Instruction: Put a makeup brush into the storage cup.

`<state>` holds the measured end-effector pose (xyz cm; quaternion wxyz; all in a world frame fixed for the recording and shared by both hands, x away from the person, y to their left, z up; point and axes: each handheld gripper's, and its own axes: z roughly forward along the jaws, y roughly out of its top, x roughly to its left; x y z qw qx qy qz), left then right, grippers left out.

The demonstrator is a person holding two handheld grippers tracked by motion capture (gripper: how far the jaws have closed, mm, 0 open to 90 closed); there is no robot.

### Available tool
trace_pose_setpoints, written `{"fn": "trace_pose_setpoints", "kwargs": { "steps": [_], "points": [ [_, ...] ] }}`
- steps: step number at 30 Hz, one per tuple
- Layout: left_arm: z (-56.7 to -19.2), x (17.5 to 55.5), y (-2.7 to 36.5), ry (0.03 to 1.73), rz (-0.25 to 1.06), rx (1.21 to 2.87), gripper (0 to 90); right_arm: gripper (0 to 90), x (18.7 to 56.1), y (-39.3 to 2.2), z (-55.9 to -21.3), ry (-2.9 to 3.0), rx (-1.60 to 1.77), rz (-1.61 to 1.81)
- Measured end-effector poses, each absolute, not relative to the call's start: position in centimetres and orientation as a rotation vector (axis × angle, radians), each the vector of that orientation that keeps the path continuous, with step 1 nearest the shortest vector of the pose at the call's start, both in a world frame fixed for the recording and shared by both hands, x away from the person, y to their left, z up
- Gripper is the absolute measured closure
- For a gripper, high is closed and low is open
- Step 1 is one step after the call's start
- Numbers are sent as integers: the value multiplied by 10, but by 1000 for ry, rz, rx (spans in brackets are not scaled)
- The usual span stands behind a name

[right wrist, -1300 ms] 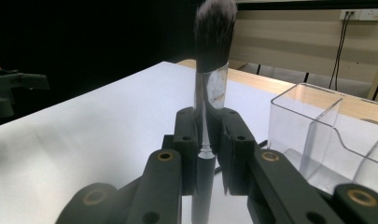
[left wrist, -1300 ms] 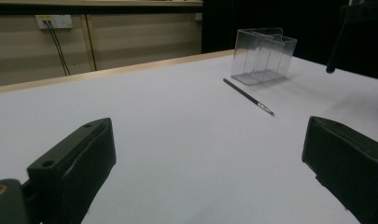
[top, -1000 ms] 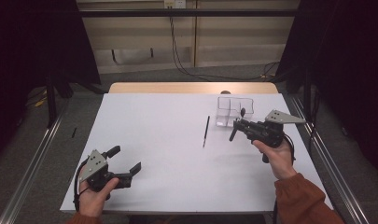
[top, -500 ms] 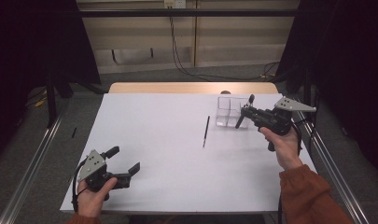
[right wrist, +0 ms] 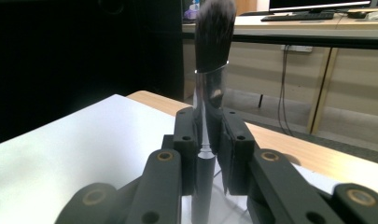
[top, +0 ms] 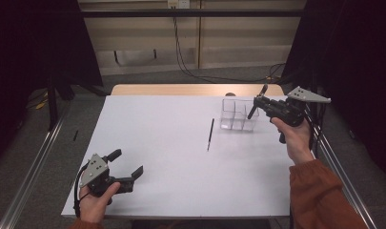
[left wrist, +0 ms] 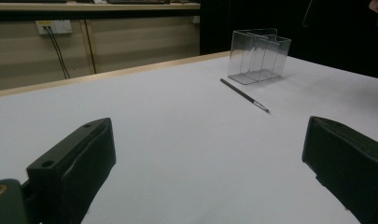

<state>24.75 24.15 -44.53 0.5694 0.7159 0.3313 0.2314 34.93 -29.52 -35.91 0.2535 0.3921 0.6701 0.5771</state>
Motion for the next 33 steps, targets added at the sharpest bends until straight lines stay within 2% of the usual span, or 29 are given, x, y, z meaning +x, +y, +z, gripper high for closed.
{"fn": "trace_pose_setpoints", "kwargs": {
  "steps": [16,33],
  "points": [
    [-444,246,243,786,542,1692,27,791,394,-300,-364,1773,1185,1453],
    [-445,248,244,794,558,1713,28,791,396,-302,-386,1800,1211,1415]
  ]
}}
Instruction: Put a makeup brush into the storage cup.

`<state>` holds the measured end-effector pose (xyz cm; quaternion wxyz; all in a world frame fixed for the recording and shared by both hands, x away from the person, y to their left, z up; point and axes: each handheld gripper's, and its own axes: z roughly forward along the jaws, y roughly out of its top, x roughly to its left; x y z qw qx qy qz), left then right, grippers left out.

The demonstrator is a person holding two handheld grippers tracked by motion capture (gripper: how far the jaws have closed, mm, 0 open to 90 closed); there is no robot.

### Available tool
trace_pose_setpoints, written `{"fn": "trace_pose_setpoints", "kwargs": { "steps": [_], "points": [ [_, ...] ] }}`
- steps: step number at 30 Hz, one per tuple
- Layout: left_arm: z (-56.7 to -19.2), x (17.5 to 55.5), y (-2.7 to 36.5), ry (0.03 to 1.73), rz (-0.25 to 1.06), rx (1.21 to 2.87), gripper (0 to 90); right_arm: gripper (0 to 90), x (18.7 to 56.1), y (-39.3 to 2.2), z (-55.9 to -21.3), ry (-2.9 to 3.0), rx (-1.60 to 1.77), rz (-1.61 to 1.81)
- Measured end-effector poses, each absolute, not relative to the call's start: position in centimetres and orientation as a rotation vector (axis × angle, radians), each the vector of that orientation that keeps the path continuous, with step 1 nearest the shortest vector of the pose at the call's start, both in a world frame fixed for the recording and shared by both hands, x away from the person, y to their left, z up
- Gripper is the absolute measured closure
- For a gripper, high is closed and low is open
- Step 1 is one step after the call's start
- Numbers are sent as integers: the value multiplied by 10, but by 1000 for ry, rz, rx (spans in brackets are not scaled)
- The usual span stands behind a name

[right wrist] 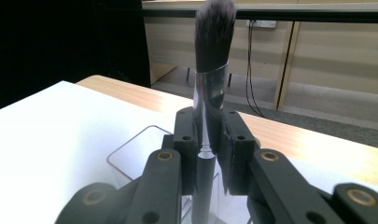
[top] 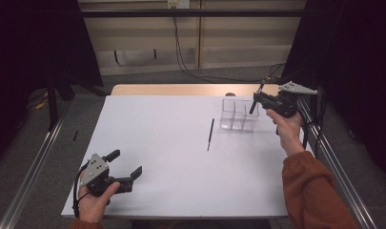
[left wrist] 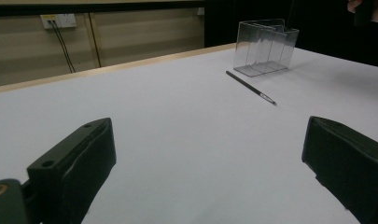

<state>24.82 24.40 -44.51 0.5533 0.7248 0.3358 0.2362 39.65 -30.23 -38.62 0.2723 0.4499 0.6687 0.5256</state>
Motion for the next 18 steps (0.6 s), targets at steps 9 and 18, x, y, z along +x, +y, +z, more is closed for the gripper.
{"fn": "trace_pose_setpoints", "kwargs": {
  "steps": [9,18],
  "points": [
    [-445,248,245,801,561,1710,28,791,398,-300,-397,1817,1210,1397],
    [-446,250,245,798,569,1722,29,790,400,-299,-406,1836,1204,1381]
  ]
}}
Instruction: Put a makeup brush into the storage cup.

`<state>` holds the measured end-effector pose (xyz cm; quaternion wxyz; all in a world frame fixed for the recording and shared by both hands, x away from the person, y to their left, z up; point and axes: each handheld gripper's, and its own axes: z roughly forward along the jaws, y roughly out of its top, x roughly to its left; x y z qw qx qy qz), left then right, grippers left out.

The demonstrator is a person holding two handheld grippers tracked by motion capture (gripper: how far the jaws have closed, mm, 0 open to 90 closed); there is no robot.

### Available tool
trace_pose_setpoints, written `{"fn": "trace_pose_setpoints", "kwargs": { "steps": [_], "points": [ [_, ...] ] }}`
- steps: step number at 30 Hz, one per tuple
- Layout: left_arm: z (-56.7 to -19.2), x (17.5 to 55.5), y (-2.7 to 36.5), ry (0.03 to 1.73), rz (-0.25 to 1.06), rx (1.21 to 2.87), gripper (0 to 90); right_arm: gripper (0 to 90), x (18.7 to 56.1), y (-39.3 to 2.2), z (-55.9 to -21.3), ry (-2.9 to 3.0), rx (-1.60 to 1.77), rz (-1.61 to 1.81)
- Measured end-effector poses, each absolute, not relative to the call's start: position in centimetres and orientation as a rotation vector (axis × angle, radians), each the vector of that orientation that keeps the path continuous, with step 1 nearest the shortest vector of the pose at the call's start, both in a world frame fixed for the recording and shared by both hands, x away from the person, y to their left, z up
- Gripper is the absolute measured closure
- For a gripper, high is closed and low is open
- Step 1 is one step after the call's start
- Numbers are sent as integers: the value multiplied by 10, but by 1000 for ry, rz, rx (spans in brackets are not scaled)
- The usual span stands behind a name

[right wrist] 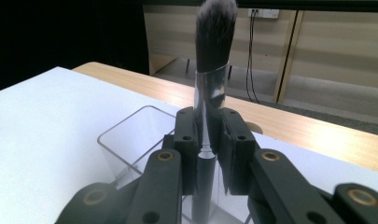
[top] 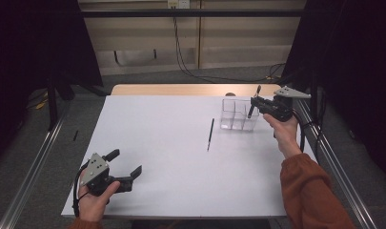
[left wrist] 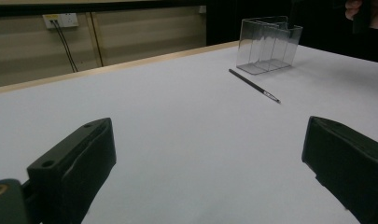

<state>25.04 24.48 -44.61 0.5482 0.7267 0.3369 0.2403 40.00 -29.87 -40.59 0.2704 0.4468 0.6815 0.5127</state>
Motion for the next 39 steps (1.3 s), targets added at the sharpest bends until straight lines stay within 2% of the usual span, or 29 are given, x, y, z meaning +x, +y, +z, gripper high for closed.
{"fn": "trace_pose_setpoints", "kwargs": {
  "steps": [31,33,39],
  "points": [
    [-448,252,242,787,577,1748,30,776,401,-297,-426,1859,1261,1365],
    [-448,252,242,787,577,1749,30,758,400,-296,-427,1861,1259,1362],
    [-448,252,242,786,576,1750,30,608,397,-300,-427,1834,1263,1374]
  ]
}}
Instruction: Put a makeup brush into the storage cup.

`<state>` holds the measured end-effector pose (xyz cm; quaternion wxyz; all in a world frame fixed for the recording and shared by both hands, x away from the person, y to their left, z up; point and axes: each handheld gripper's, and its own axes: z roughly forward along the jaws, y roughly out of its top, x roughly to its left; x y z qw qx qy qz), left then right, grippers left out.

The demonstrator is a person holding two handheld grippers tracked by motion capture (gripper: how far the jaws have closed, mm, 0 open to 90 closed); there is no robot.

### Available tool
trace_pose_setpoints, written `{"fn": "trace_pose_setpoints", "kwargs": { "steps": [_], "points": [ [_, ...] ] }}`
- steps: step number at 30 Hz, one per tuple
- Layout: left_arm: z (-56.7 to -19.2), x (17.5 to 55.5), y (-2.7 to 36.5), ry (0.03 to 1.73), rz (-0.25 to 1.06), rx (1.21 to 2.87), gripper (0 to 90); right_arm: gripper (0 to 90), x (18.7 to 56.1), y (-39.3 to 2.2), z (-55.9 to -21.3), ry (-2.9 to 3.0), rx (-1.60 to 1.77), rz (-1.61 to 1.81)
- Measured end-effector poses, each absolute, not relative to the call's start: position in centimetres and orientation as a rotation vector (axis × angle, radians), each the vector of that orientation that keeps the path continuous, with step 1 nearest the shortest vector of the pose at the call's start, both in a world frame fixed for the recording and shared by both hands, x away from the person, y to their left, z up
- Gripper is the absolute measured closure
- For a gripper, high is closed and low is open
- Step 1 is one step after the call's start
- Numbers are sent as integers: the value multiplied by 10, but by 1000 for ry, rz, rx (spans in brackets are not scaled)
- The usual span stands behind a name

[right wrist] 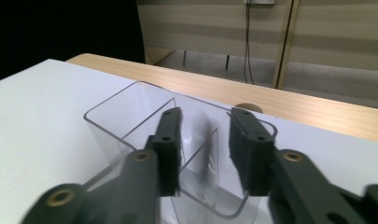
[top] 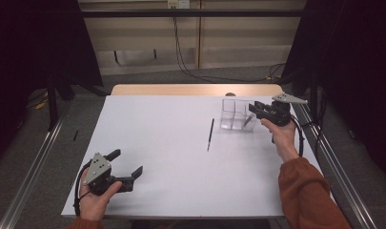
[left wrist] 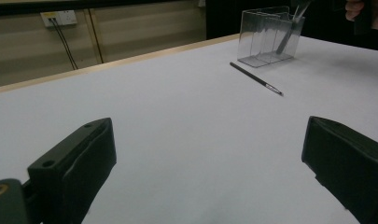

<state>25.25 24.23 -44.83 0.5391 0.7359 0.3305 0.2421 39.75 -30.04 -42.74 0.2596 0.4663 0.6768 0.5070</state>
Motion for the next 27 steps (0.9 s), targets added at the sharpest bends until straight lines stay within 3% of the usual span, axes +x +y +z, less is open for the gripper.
{"fn": "trace_pose_setpoints", "kwargs": {
  "steps": [4,13,16,27],
  "points": [
    [-448,253,242,784,579,1753,30,455,395,-302,-427,1814,1266,1374],
    [-447,252,243,779,584,1747,30,250,388,-308,-429,1822,1263,1374],
    [-447,251,243,781,587,1741,30,107,383,-308,-430,1805,1282,1354],
    [-446,250,244,787,588,1729,30,13,365,-315,-429,1796,1281,1374]
  ]
}}
